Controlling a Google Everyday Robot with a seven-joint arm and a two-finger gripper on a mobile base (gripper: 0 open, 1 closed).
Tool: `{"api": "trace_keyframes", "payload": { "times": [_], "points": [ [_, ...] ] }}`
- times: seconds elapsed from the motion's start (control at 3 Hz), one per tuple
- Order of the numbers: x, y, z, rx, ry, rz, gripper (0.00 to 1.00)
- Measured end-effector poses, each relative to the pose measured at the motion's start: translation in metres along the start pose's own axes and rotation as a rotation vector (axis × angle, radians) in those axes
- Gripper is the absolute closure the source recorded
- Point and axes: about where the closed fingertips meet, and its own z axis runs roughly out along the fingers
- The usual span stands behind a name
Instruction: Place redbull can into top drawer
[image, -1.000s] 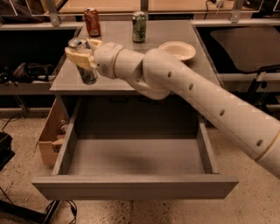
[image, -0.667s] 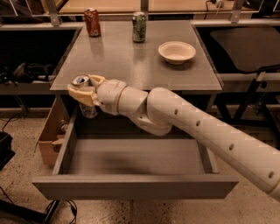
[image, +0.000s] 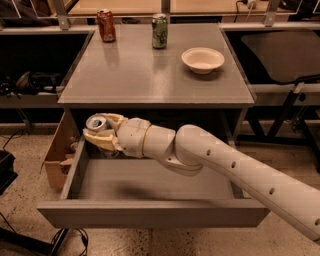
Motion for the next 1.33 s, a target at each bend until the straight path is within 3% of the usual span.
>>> {"api": "trace_keyframes", "payload": {
  "times": [0.33,0.67,1.0,1.33],
  "points": [
    [0.015,-0.007,0.005,-0.069,0.020,-0.079,1.00],
    [0.043,-0.022,0.015,-0.138,0.028,-0.105,1.00],
    [0.078,-0.028,0.022,-0.177,0.025,-0.085,1.00],
    [0.106,-0.026,0.022,-0.186,0.029,-0.048,1.00]
  ]
}}
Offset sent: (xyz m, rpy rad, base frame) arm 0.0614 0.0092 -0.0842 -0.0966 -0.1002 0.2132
